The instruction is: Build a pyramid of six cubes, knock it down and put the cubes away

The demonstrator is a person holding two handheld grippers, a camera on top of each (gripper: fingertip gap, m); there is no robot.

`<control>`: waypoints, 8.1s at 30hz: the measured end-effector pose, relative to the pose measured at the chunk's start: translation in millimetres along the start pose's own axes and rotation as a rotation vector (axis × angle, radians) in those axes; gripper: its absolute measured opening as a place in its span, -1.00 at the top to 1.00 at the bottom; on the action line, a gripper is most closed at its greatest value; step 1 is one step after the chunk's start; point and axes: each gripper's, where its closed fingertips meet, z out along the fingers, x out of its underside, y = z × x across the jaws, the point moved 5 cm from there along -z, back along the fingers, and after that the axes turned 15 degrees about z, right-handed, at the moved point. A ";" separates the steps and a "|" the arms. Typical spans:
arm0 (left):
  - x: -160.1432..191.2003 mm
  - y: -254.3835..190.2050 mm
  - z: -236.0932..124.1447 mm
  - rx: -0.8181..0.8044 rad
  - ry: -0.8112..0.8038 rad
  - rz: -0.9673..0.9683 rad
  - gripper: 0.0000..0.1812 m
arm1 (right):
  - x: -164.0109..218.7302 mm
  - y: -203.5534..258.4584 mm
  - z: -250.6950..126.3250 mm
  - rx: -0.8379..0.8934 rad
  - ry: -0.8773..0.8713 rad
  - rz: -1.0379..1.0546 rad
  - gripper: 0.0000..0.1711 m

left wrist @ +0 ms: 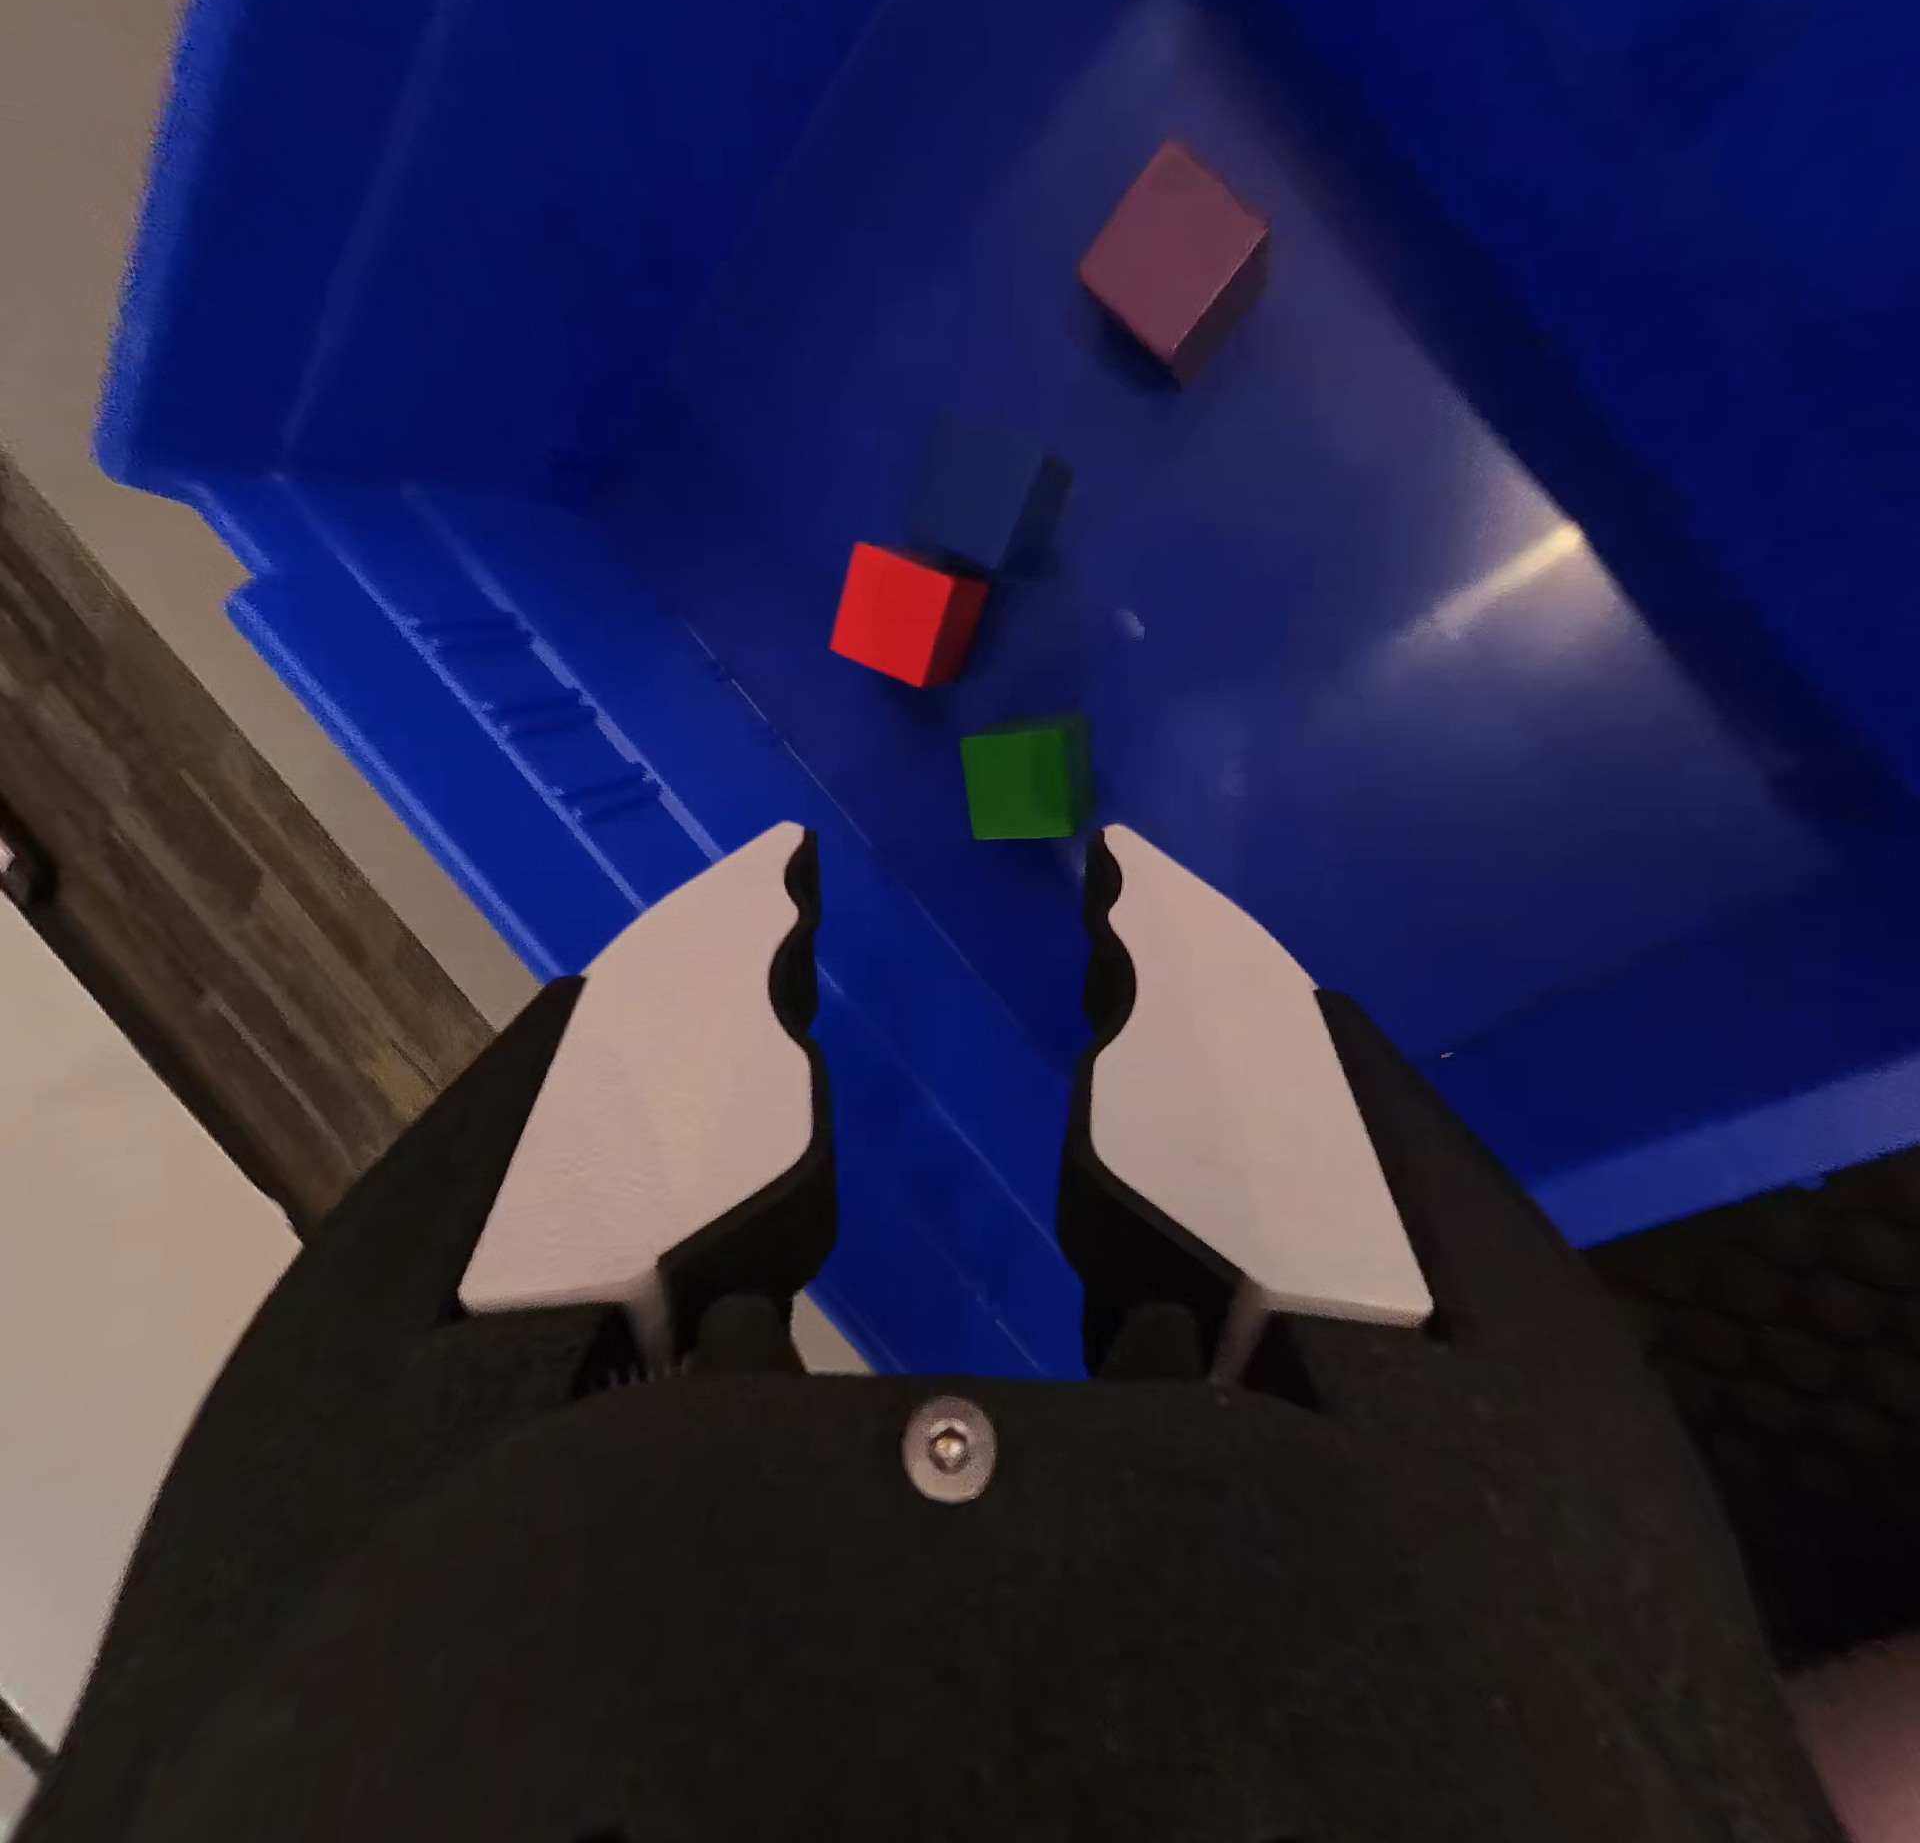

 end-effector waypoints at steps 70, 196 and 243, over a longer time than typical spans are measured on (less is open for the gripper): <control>-279.9 -238.7 2.1 0.282 -0.340 0.648 0.69 | 11.8 28.3 9.6 -0.139 0.100 -0.067 0.14; -314.7 -233.2 -39.3 0.260 -0.564 0.572 0.69 | 25.4 48.9 15.5 -0.198 0.173 -0.202 0.15; -317.5 -239.0 -34.0 0.464 -0.582 0.554 0.52 | 34.2 53.1 20.9 -0.198 0.216 -0.250 0.16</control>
